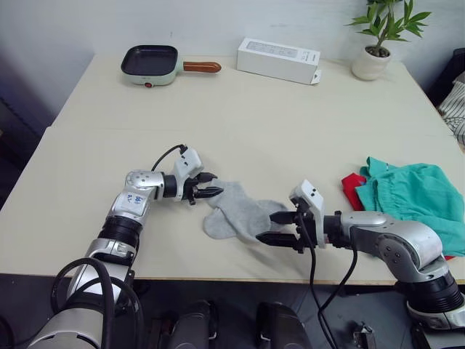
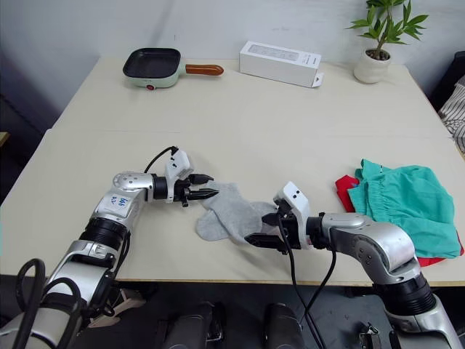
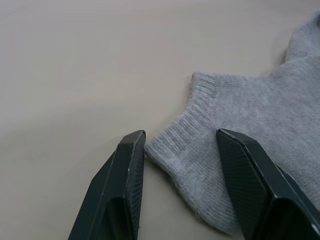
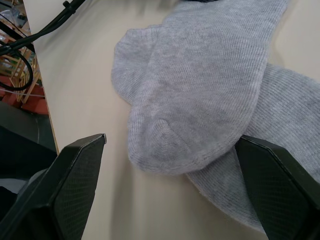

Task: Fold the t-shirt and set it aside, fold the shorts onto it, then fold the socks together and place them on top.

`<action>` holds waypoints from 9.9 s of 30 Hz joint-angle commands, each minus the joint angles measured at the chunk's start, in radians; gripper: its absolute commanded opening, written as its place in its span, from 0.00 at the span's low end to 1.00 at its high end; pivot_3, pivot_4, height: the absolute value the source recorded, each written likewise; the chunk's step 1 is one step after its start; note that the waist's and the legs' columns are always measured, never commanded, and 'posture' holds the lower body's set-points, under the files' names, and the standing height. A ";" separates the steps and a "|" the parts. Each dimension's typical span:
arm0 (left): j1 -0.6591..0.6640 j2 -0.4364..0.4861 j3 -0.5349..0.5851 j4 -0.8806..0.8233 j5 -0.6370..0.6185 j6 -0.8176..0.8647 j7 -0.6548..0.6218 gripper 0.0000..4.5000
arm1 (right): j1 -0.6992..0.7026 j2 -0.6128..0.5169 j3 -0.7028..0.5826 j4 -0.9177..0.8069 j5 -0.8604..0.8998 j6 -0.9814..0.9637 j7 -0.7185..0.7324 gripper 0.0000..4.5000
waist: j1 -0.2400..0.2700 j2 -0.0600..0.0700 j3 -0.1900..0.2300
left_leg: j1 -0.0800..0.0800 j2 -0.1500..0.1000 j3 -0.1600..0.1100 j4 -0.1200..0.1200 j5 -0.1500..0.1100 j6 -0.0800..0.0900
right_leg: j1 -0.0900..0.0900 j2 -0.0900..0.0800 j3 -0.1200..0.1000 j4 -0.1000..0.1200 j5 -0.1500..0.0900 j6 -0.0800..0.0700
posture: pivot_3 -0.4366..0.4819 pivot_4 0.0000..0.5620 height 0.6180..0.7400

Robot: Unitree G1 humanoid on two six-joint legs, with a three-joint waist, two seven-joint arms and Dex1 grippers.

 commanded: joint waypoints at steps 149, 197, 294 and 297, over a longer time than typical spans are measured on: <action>0.362 -0.092 -0.091 -0.512 -0.028 -0.078 0.132 0.00 | 0.511 0.174 -0.433 -0.058 0.718 -0.046 -0.601 0.64 | 0.007 0.000 -0.003 | 0.013 0.001 -0.001 -0.012 -0.003 0.001 | 0.009 -0.003 0.005 -0.008 -0.001 -0.003 | 0.48 0.27 1.00; 0.221 -0.272 -0.175 -0.228 0.122 -0.219 0.200 0.00 | 0.300 0.262 -0.303 -0.142 0.773 -0.283 -1.082 0.01 | 0.017 0.000 -0.022 | -0.001 0.002 0.003 -0.010 -0.003 0.005 | -0.006 0.000 0.006 -0.007 -0.001 -0.002 | 0.48 0.27 1.00; 0.219 -0.197 -0.152 -0.335 0.058 0.032 0.179 0.00 | -0.136 0.187 -0.116 0.858 -0.431 -0.987 0.274 0.01 | -0.001 -0.004 -0.019 | 0.013 0.000 0.000 -0.009 0.002 -0.001 | 0.011 -0.002 0.002 -0.007 0.001 -0.001 | 0.48 0.27 1.00; 0.220 -0.189 -0.145 -0.331 0.057 0.019 0.176 0.00 | -0.150 0.115 -0.122 0.843 -0.416 -0.893 0.322 0.01 | -0.001 -0.004 -0.019 | 0.013 0.000 -0.001 -0.009 0.002 -0.002 | 0.011 -0.003 0.002 -0.007 0.001 -0.001 | 0.48 0.27 1.00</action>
